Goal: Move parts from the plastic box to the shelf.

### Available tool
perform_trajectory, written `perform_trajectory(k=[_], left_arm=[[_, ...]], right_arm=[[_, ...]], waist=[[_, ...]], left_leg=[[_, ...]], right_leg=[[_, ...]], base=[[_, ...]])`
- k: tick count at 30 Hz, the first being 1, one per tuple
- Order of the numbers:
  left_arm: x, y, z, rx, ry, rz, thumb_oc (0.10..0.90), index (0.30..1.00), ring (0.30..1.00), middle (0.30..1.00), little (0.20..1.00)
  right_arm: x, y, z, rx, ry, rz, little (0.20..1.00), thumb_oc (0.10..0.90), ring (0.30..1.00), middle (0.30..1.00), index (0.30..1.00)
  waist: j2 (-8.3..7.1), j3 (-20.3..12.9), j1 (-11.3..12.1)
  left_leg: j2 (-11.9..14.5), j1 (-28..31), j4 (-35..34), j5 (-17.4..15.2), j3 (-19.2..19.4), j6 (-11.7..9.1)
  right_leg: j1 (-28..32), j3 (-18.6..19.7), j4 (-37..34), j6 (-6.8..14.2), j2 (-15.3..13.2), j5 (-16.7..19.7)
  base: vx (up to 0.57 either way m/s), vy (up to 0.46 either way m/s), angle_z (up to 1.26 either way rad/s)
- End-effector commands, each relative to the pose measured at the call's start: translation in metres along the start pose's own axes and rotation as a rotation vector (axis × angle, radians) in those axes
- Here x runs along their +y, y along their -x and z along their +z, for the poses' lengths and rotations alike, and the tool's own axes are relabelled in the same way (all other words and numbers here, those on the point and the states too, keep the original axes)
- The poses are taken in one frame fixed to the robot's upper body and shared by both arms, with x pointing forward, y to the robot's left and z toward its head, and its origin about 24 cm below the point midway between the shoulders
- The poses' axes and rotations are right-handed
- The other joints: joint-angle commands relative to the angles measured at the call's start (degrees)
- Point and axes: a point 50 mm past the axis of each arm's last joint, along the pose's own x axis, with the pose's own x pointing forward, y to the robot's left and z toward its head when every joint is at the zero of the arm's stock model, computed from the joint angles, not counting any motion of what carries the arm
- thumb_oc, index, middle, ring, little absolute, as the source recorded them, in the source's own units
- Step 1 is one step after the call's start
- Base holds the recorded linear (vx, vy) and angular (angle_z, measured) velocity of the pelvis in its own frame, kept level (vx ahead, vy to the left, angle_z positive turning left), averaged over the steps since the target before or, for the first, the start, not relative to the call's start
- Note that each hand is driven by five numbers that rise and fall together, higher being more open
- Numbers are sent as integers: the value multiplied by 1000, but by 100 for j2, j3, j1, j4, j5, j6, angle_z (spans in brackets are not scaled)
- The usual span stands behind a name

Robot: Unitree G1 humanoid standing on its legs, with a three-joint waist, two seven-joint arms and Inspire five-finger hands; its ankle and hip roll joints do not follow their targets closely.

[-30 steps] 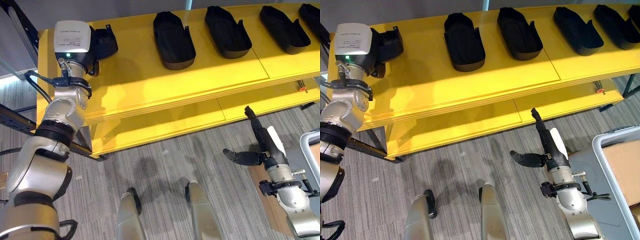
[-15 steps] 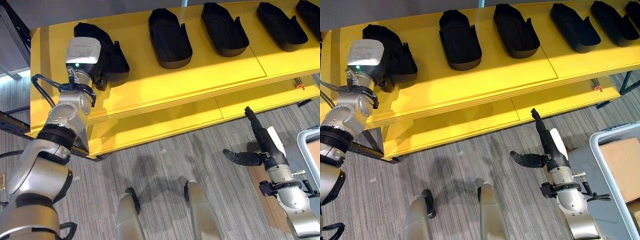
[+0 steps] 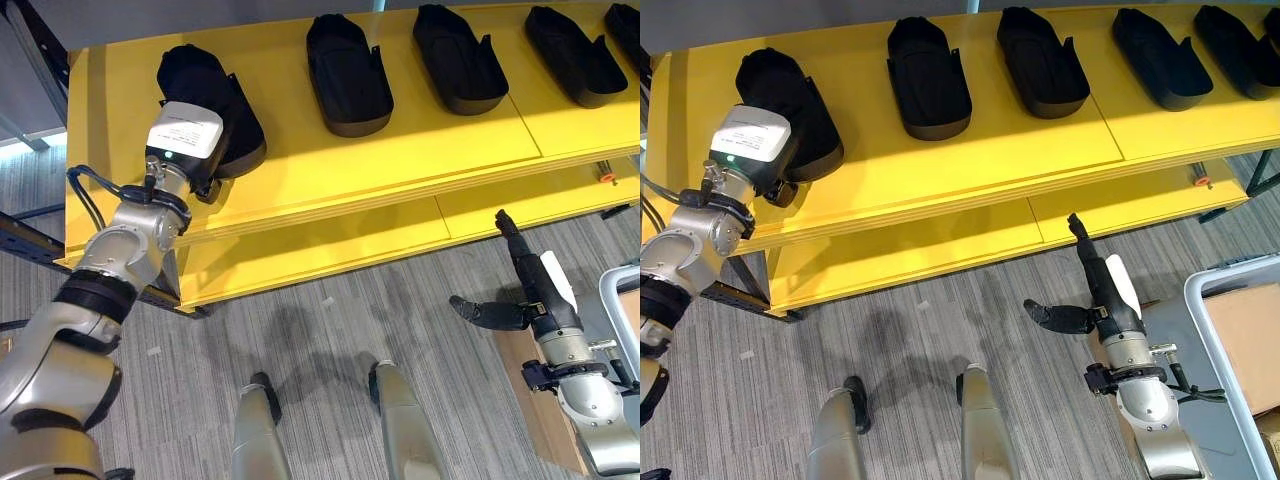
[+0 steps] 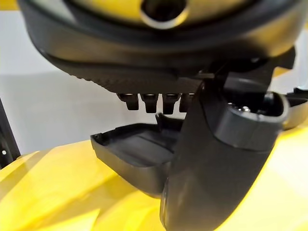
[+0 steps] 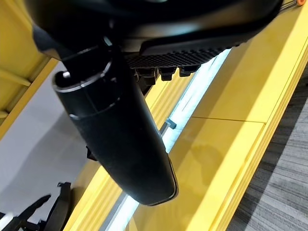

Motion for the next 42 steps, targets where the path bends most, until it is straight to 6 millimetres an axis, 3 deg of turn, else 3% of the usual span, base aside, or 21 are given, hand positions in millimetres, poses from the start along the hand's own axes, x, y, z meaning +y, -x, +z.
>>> perform_trajectory(k=[1, 8, 12, 13, 14, 33, 34, 37, 38, 42], left_arm=[[39, 1, -32, 85, -57, 122, 900, 1000, 1000, 1000, 1000], [27, 17, -61, 166, -115, 36, 900, 1000, 1000, 1000, 1000], [26, 19, -66, 182, -114, 23, 900, 1000, 1000, 1000, 1000], [21, 21, -73, 213, -117, -3, 900, 1000, 1000, 1000, 1000], [22, 21, -76, 225, -119, -4, 900, 1000, 1000, 1000, 1000], [36, 35, -105, 298, -237, 2, 900, 1000, 1000, 1000, 1000], [36, 35, -105, 298, -237, 2, 900, 1000, 1000, 1000, 1000], [42, 35, -108, 295, -264, 10, 900, 1000, 1000, 1000, 1000], [42, 35, -108, 295, -264, 11, 900, 1000, 1000, 1000, 1000], [47, 34, -107, 282, -286, 26, 900, 1000, 1000, 1000, 1000]], right_arm=[[-34, -6, 43, -253, 16, -134, 1000, 900, 1000, 1000, 1000], [-34, -6, 46, -265, 22, -120, 1000, 900, 1000, 1000, 1000], [-35, -6, 46, -268, 24, -119, 1000, 900, 1000, 1000, 1000], [-34, -6, 46, -268, 25, -111, 1000, 900, 1000, 1000, 1000], [-34, -6, 47, -272, 27, -111, 1000, 900, 1000, 1000, 1000], [-36, -5, 47, -273, 47, -121, 1000, 900, 1000, 1000, 1000], [-36, -5, 47, -274, 46, -122, 1000, 900, 1000, 1000, 1000], [-36, -4, 46, -273, 58, -119, 1000, 900, 1000, 1000, 1000], [-37, -4, 46, -274, 57, -120, 1000, 900, 1000, 1000, 1000], [-36, -4, 47, -274, 56, -118, 1000, 900, 1000, 1000, 1000]], waist=[[134, -205, 62], [159, -184, 75], [158, -183, 81], [175, -207, 72], [163, -168, 71], [197, -185, 114], [187, -154, 116], [205, -186, 125], [196, -155, 127], [196, -151, 131]], left_leg=[[141, 438, -19, -530, -139, 159], [153, 419, 14, -529, -125, 157], [149, 422, 14, -532, -125, 159], [159, 476, 56, -683, -144, 142], [159, 414, 56, -555, -133, 168], [164, 463, 125, -714, -125, 159], [162, 405, 111, -578, -111, 181], [162, 452, 141, -722, -125, 165], [161, 396, 125, -586, -110, 188], [149, 396, 131, -594, -107, 189]], right_leg=[[455, -18, -759, -203, -100, 68], [430, -26, -745, -201, -103, 72], [433, -25, -745, -197, -105, 71], [489, -8, -701, -168, -108, -59], [428, -17, -711, -180, -116, 61], [449, -1, -626, -140, -127, -71], [396, -16, -645, -160, -132, 48], [450, 5, -622, -134, -123, -73], [397, -10, -642, -154, -128, 46], [396, -5, -631, -157, -131, 46]], base=[[0, 0, 0], [0, 0, 1], [25, 3, 0], [0, 0, 0], [0, 0, 0], [6, 1, 0], [-82, 3, 0], [7, 6, 3], [0, 0, 0], [-20, 1, 0]])
